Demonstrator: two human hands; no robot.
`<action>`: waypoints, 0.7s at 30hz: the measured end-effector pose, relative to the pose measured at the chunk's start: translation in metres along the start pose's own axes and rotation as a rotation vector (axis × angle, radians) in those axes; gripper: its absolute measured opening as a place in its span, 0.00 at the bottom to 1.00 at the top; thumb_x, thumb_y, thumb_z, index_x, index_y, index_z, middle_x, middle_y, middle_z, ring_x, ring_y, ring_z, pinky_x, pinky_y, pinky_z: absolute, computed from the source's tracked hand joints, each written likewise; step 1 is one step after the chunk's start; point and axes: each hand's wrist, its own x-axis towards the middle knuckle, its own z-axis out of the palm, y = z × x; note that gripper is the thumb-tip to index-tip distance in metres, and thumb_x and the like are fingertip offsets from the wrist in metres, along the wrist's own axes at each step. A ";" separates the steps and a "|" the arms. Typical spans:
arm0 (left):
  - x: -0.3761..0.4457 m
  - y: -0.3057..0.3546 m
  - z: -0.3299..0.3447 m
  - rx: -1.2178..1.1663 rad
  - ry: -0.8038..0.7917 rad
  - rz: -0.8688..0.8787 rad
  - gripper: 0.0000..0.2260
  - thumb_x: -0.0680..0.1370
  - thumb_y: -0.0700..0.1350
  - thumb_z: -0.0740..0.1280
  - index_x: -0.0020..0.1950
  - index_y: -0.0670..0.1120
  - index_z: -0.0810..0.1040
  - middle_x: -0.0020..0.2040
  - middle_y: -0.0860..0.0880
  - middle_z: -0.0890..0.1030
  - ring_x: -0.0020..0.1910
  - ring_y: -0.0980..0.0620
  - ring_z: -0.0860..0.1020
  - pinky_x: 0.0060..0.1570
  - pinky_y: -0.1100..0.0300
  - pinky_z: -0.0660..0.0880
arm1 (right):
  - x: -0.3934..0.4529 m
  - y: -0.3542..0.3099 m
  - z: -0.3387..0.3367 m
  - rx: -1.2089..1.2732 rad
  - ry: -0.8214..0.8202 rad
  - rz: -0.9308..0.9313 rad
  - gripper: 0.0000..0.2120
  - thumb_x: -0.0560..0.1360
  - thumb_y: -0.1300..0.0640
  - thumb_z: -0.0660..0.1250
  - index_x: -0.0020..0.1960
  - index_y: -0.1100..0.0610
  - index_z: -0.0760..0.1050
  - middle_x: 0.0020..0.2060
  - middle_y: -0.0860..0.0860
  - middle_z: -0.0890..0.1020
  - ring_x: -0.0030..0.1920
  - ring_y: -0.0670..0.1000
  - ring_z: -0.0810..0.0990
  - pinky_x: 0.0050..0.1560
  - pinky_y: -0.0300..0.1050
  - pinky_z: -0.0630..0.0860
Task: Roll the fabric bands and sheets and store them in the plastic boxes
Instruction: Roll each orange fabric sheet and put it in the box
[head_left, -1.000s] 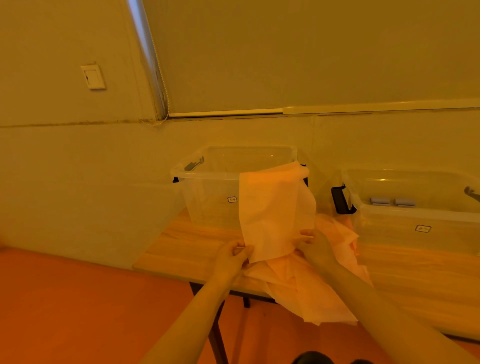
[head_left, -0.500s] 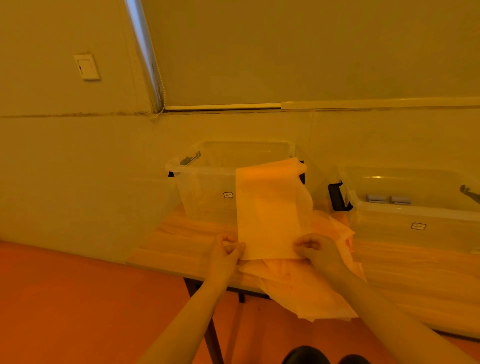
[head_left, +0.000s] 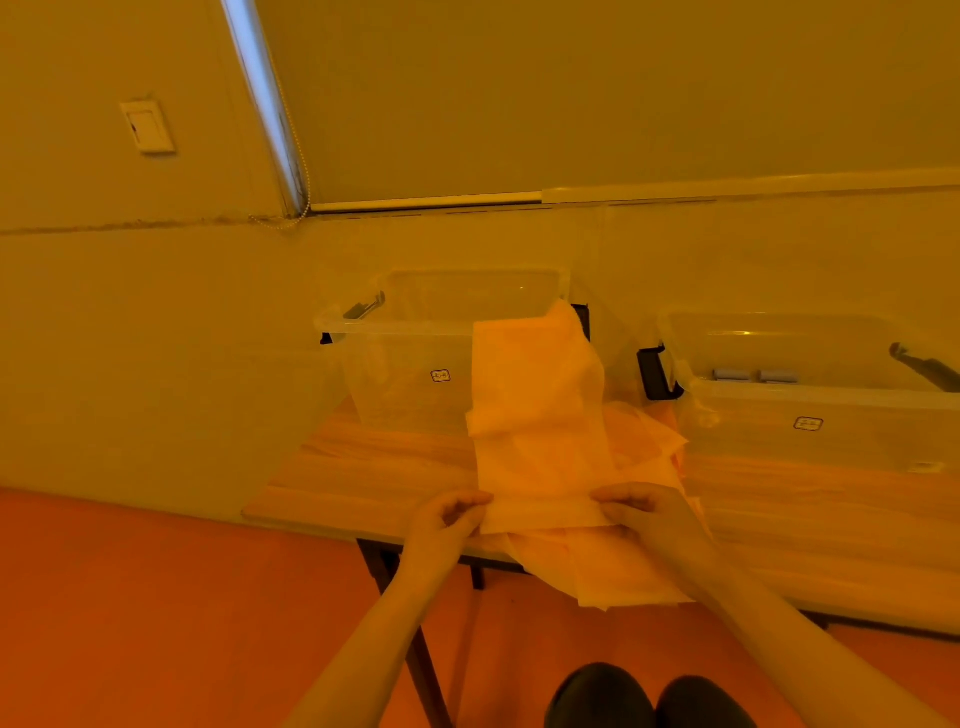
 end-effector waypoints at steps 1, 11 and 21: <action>0.000 0.000 -0.001 -0.006 -0.005 -0.008 0.07 0.78 0.41 0.67 0.52 0.46 0.83 0.51 0.48 0.83 0.51 0.50 0.81 0.49 0.58 0.79 | -0.001 0.000 -0.001 0.006 -0.002 -0.001 0.08 0.75 0.60 0.69 0.49 0.48 0.81 0.48 0.46 0.82 0.48 0.48 0.80 0.42 0.37 0.74; -0.007 0.002 0.003 -0.074 -0.010 -0.035 0.07 0.75 0.40 0.70 0.52 0.47 0.82 0.54 0.47 0.81 0.53 0.50 0.80 0.46 0.60 0.78 | -0.009 0.002 -0.006 0.088 -0.030 0.036 0.11 0.70 0.61 0.74 0.50 0.50 0.82 0.47 0.49 0.83 0.48 0.50 0.82 0.44 0.41 0.79; -0.007 0.000 0.003 -0.052 -0.167 -0.048 0.18 0.69 0.38 0.76 0.57 0.50 0.80 0.55 0.50 0.82 0.53 0.54 0.81 0.51 0.57 0.79 | -0.005 0.008 -0.009 0.051 -0.030 0.000 0.11 0.67 0.63 0.76 0.46 0.51 0.83 0.48 0.49 0.84 0.49 0.50 0.82 0.50 0.48 0.81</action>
